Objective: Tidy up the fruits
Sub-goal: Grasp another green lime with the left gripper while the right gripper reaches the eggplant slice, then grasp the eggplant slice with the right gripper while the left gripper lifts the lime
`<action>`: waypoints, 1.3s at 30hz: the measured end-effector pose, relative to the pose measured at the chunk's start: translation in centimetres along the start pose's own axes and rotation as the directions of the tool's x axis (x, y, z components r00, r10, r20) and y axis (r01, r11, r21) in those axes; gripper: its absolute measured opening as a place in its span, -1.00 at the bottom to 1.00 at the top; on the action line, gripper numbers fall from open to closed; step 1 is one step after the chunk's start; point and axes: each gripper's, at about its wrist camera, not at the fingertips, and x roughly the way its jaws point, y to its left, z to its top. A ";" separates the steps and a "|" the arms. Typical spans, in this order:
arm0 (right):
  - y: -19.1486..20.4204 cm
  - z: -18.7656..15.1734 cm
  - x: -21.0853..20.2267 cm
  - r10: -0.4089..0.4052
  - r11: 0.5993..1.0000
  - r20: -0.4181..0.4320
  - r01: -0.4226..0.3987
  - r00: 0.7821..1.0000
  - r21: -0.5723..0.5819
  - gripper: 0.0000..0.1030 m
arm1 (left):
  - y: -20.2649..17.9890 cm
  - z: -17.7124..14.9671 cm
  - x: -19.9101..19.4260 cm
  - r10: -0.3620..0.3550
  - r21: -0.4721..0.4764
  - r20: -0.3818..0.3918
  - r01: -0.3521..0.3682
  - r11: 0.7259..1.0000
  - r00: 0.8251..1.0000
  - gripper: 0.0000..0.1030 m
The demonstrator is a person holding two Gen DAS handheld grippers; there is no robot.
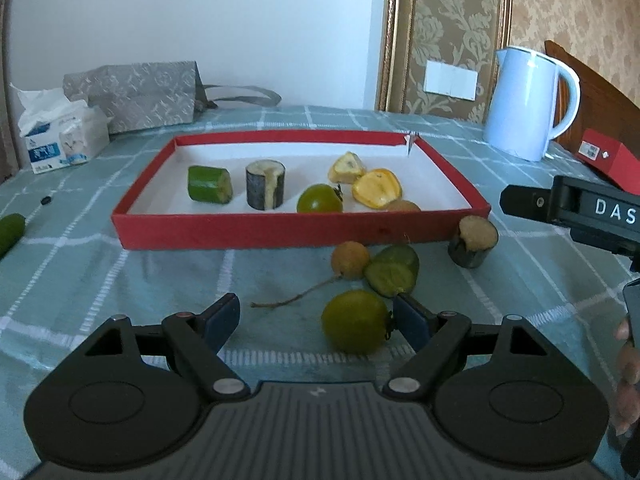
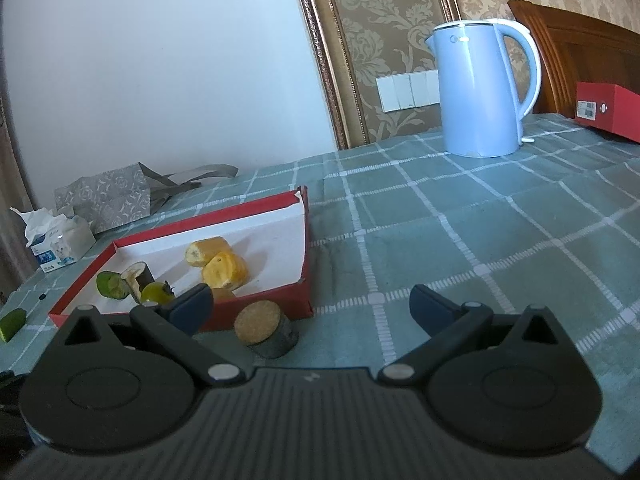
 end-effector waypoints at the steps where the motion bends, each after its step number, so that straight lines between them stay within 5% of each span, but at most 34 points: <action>1: 0.0 0.0 0.0 0.001 1.000 -0.001 -0.001 1.000 0.001 1.00 | 0.0 0.0 0.1 -0.003 -0.001 -0.004 0.003 1.000 1.000 0.63; 8: 0.0 0.0 -0.1 0.001 1.000 -0.002 -0.001 1.000 0.000 1.00 | -0.3 -0.2 0.4 -0.001 0.006 -0.013 0.001 1.000 1.000 0.61; 21: 0.0 0.0 0.2 -0.004 1.000 -0.011 0.004 1.000 -0.007 1.00 | -1.4 -0.6 0.1 -0.032 0.080 -0.001 0.032 0.996 0.999 -0.35; 32: 0.0 -0.1 0.3 -0.008 1.000 -0.014 0.008 1.000 -0.007 1.00 | -0.6 -0.9 -0.8 0.004 0.082 0.028 -0.007 0.997 1.000 -0.35; 39: 0.3 -0.2 0.5 -0.020 0.999 -0.026 0.019 0.999 -0.029 1.00 | 2.8 -0.7 -0.9 0.042 0.003 0.026 -0.042 0.999 0.999 -0.35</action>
